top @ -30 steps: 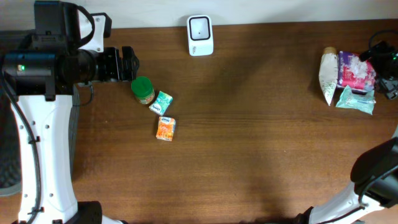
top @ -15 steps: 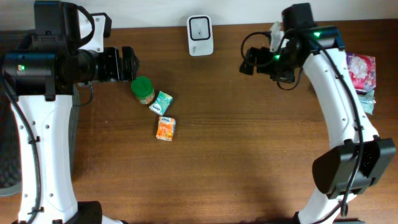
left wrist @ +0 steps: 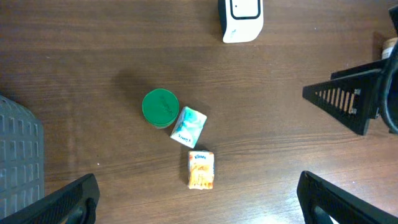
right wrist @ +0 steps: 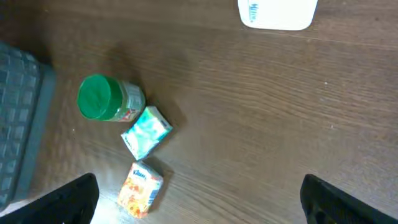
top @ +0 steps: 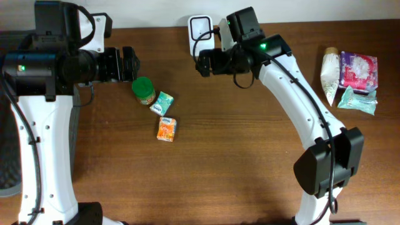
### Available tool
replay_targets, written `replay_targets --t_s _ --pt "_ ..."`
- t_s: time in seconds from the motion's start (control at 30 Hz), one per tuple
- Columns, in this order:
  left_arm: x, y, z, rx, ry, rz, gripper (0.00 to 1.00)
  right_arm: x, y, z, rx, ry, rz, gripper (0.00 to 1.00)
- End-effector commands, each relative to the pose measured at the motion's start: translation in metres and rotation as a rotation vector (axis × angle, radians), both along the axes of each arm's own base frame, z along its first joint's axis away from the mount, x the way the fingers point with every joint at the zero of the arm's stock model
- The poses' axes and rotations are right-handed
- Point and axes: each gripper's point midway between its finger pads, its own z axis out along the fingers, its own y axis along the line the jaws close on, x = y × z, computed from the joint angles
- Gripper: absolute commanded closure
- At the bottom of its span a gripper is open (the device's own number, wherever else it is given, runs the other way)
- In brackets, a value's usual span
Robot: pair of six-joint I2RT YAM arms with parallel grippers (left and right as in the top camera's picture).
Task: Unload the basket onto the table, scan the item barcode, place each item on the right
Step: 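Move the right gripper back to the orange Kleenex pack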
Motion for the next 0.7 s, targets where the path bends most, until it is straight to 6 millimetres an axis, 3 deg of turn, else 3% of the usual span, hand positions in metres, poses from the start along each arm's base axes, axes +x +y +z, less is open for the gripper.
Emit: replay_targets --t_s 0.0,0.17,0.5,0.57,0.63,0.67 --pt "0.001 0.000 0.001 -0.007 -0.003 0.005 0.01 -0.002 0.002 -0.003 -0.017 0.005 0.006 0.01" --pt "0.001 0.000 0.001 -0.007 -0.003 0.005 0.01 -0.004 0.010 -0.039 -0.047 0.074 0.022 0.01" --pt "0.001 0.000 0.001 -0.007 -0.003 0.005 0.01 0.003 0.013 -0.043 -0.040 0.058 0.023 0.01" --pt "0.001 0.000 0.001 -0.007 -0.003 0.005 0.01 0.004 0.024 -0.055 -0.020 0.092 -0.011 0.01" --pt "0.001 0.000 0.001 -0.007 -0.003 0.005 0.01 -0.009 0.040 -0.084 -0.014 0.203 -0.045 0.00" --pt "0.001 0.000 0.001 -0.007 -0.003 0.005 0.01 -0.026 0.051 -0.091 -0.005 0.265 -0.006 0.04"
